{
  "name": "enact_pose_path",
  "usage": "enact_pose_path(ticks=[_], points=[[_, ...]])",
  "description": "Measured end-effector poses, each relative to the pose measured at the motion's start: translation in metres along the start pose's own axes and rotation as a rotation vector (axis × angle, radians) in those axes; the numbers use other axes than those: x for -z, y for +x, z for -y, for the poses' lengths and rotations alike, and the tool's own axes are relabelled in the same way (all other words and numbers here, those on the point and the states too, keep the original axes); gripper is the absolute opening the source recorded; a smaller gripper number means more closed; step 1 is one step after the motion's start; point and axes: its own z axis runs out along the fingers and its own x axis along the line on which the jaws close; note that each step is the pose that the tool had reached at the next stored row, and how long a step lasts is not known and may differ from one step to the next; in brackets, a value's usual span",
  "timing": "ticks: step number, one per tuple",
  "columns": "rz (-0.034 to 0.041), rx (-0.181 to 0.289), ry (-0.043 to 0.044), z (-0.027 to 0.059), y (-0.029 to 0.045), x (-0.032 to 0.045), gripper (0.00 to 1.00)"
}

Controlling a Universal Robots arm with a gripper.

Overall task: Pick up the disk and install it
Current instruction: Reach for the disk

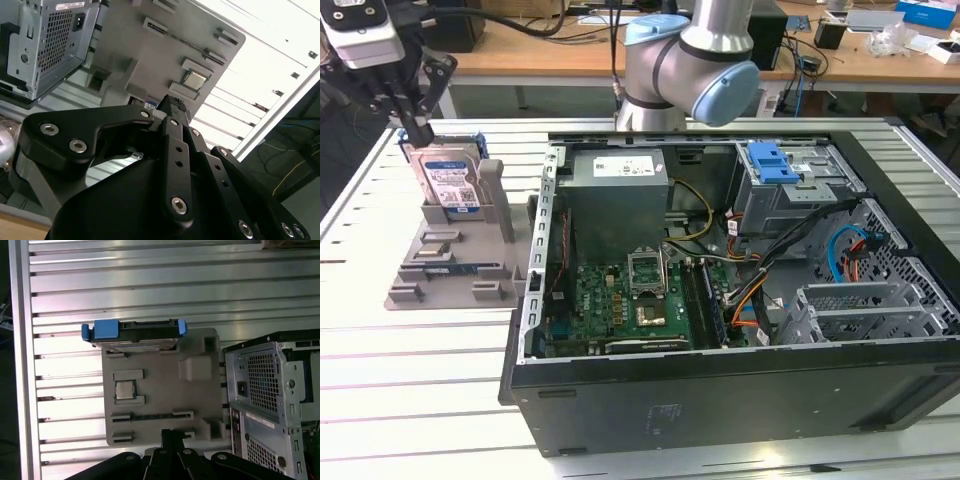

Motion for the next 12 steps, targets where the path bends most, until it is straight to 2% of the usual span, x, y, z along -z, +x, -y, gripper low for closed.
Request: enact_pose_path(ticks=[8, 12], points=[[0.0, 0.0, 0.0006, -0.0062, 0.0218, -0.0003, 0.11], [0.0002, 0.0, 0.0021, -0.0147, 0.0315, -0.0014, 0.11]])
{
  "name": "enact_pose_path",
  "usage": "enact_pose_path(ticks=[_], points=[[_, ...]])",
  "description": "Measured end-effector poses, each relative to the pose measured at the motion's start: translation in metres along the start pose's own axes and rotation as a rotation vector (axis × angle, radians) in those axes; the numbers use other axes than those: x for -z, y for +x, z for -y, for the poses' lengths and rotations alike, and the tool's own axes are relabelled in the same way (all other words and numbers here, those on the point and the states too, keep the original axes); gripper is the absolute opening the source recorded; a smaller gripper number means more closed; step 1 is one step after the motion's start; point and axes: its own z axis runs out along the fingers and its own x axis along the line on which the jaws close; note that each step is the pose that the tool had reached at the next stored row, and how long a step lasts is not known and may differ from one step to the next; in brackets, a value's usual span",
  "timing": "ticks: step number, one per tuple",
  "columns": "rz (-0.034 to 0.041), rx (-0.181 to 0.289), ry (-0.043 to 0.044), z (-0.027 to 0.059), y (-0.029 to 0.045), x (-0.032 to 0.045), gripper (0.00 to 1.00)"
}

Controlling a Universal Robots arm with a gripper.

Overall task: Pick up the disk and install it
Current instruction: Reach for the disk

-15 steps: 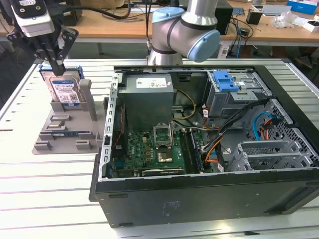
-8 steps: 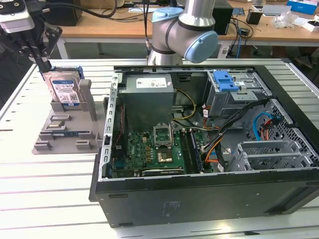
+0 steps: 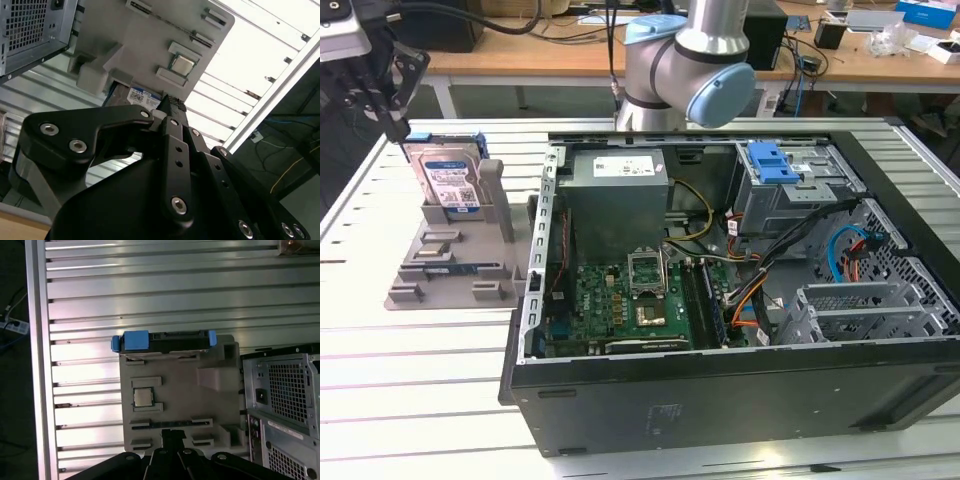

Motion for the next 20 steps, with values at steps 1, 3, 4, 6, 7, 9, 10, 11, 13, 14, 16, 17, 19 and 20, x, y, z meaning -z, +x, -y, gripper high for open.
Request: enact_pose_path(ticks=[1, 3, 4, 6, 7, 9, 10, 11, 13, 14, 16, 17, 19, 20], points=[[0.0001, 0.0, 0.0008, -0.0024, 0.0017, -0.0004, 0.11], [0.0001, 0.0, 0.0027, -0.0079, 0.0047, -0.0012, 0.11], [0.0003, 0.0, 0.005, -0.0131, 0.0064, -0.0021, 0.11], [0.0007, 0.0, 0.011, -0.021, 0.0092, -0.0037, 0.11], [0.001, 0.0, 0.0142, -0.0248, 0.0114, -0.0046, 0.11], [0.0015, 0.001, 0.0194, -0.0309, 0.015, -0.0063, 0.11], [0.0016, 0.001, 0.022, -0.0346, 0.0169, -0.0073, 0.11], [0.0017, 0.001, 0.0238, -0.0375, 0.0183, -0.0081, 0.11], [0.002, 0.001, 0.0275, -0.0448, 0.0216, -0.0103, 0.11], [0.0021, 0.001, 0.0278, -0.0461, 0.0222, -0.0106, 0.11], [0.002, 0.001, 0.0281, -0.0465, 0.0225, -0.0107, 0.11], [0.002, 0.001, 0.0281, -0.0465, 0.0224, -0.0107, 0.11], [0.002, 0.001, 0.0282, -0.0465, 0.0225, -0.0107, 0.11], [0.002, 0.001, 0.0281, -0.0465, 0.0225, -0.0107, 0.11]])
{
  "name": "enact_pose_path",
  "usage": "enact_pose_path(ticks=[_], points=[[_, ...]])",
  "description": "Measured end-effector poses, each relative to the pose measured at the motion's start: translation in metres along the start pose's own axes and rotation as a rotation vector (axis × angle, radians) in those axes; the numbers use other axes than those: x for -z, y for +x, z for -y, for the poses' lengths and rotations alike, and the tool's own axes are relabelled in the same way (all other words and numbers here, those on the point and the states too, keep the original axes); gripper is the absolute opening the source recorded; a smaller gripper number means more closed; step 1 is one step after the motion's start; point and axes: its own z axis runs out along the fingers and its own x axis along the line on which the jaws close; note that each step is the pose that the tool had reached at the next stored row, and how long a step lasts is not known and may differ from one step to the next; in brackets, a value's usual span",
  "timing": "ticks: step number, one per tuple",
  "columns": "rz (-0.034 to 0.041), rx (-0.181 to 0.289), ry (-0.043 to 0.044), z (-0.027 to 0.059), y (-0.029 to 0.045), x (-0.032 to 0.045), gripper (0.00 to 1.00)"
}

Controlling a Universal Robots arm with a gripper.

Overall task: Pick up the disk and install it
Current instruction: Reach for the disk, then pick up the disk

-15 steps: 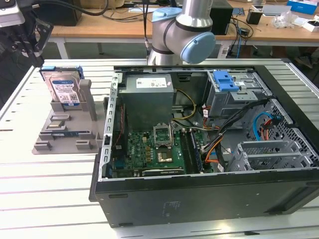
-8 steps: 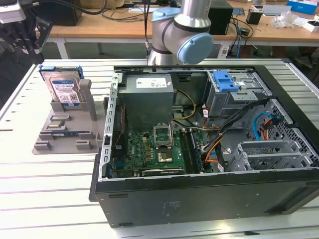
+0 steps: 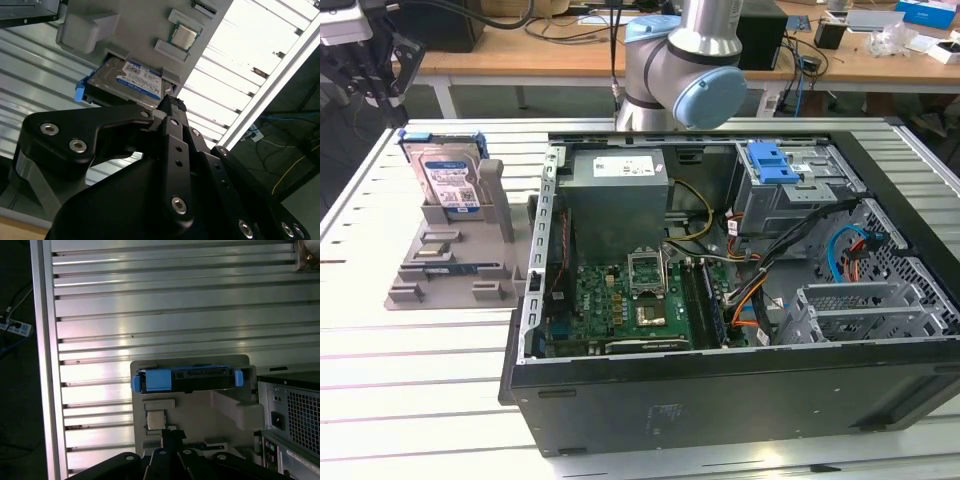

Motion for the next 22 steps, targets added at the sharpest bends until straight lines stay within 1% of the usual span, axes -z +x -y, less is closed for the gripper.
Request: enact_pose_path(ticks=[8, 9, 12, 13, 15, 22], points=[[0.0, 0.004, -0.0001, 0.0, 0.0002, -0.0001, 0.11], [-0.0004, 0.052, -0.0013, -0.0001, 0.0003, 0.0, 0.11], [-0.0007, 0.121, -0.0032, -0.0001, 0.0002, -0.0001, 0.11], [-0.001, 0.159, -0.0042, 0.0, 0.0002, -0.0001, 0.11], [-0.0015, 0.221, -0.0058, 0.0, 0.0002, 0.0, 0.11], [-0.0023, 0.354, -0.0093, 0.0, 0.0002, -0.0001, 0.11]])
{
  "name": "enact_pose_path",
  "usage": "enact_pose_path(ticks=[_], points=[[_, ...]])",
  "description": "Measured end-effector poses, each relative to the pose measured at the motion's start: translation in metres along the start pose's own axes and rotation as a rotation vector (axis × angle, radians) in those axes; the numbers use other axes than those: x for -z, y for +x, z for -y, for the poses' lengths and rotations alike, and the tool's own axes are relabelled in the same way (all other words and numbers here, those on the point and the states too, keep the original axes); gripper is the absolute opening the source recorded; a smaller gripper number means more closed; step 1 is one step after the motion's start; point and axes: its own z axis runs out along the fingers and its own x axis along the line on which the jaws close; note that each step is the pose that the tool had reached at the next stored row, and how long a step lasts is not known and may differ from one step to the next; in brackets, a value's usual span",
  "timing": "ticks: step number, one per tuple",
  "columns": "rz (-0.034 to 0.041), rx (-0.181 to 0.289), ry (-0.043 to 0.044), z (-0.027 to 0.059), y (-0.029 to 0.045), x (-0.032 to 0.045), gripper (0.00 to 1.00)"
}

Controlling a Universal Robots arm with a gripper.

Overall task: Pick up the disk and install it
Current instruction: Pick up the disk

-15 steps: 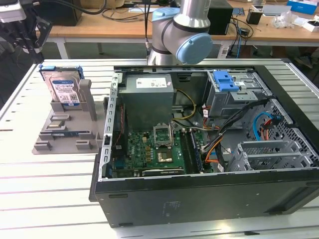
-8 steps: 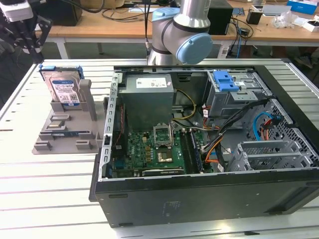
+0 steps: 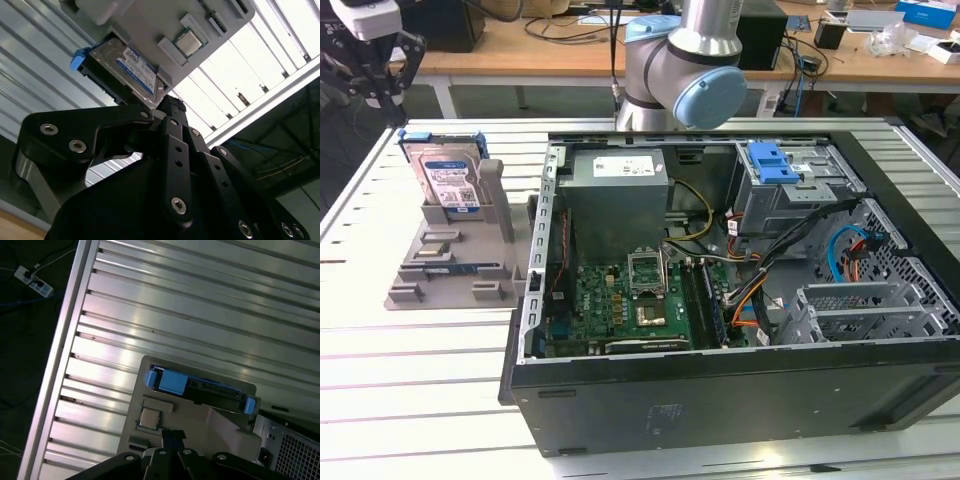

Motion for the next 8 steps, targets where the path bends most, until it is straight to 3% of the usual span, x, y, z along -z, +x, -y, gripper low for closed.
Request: enact_pose_path(ticks=[8], points=[[-0.0013, 0.175, -0.0046, 0.0, 0.0, 0.0001, 0.11]])
